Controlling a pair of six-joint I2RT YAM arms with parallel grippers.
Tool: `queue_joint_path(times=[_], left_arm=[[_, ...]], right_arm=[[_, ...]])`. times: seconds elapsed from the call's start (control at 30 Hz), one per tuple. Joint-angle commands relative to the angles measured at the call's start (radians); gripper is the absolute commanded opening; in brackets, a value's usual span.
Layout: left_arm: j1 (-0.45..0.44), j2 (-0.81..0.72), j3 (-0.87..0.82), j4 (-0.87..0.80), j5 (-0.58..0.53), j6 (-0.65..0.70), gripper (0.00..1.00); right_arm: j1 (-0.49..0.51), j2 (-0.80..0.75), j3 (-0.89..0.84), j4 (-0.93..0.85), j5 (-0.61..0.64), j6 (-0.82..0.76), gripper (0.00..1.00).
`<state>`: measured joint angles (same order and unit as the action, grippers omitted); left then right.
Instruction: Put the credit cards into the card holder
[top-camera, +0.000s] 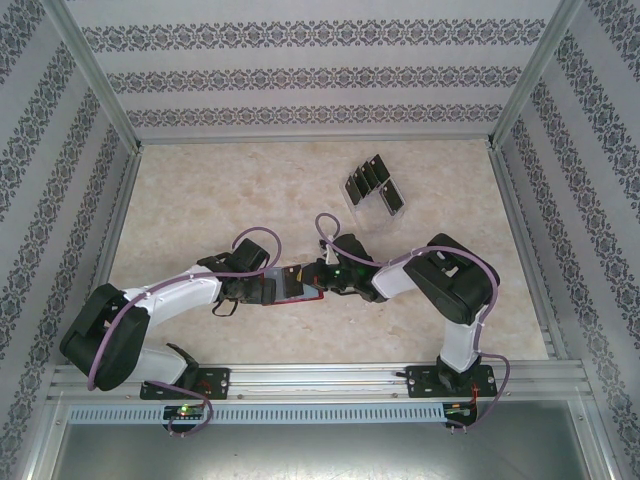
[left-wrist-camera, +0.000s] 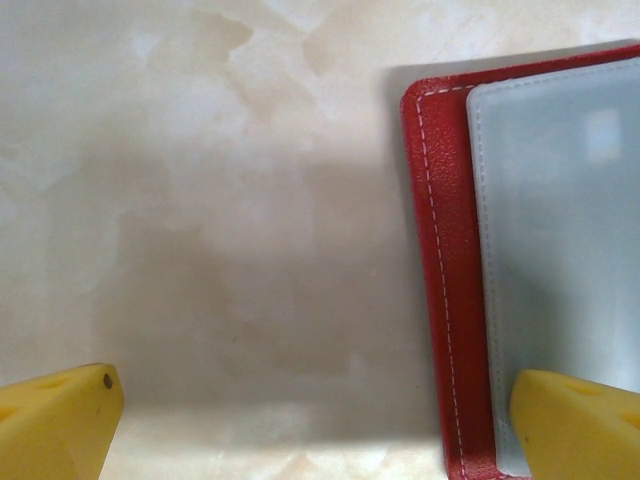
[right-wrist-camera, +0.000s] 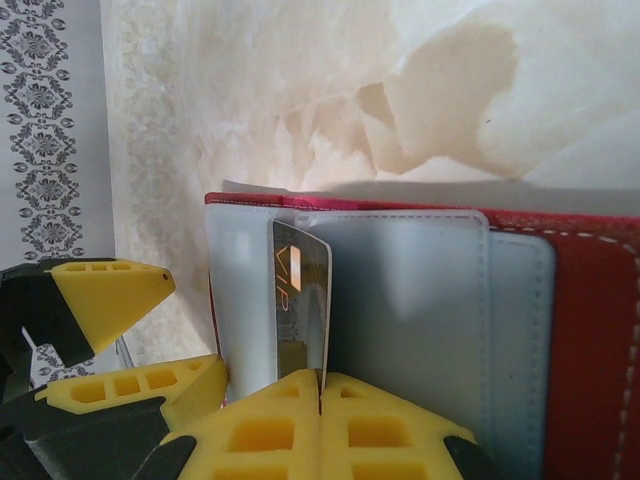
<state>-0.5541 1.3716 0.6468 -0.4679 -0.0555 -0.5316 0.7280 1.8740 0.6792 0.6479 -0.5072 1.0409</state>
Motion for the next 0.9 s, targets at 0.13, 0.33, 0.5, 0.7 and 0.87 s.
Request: queue_joint_path(times=[0.13, 0.33, 0.5, 0.7, 0.87], left_arm=[[0.01, -0.007, -0.023, -0.037, -0.012, -0.004, 1.0], [0.009, -0.006, -0.023, -0.034, -0.01, -0.004, 1.0], [0.009, -0.003, -0.022, -0.033, -0.009, -0.004, 1.0], [0.01, -0.003, -0.024, -0.032, -0.007, -0.002, 1.0], [0.009, -0.003, -0.025, -0.03, -0.006, -0.002, 1.0]], right_arm=[[-0.017, 0.037, -0.007, -0.053, -0.011, -0.045, 0.0], [-0.014, 0.046, 0.003, -0.057, -0.024, -0.046, 0.0], [-0.004, 0.058, 0.018, -0.065, -0.026, -0.041, 0.0], [0.015, 0.069, 0.029, -0.068, -0.013, -0.03, 0.0], [0.032, 0.078, 0.036, -0.069, -0.004, -0.021, 0.0]])
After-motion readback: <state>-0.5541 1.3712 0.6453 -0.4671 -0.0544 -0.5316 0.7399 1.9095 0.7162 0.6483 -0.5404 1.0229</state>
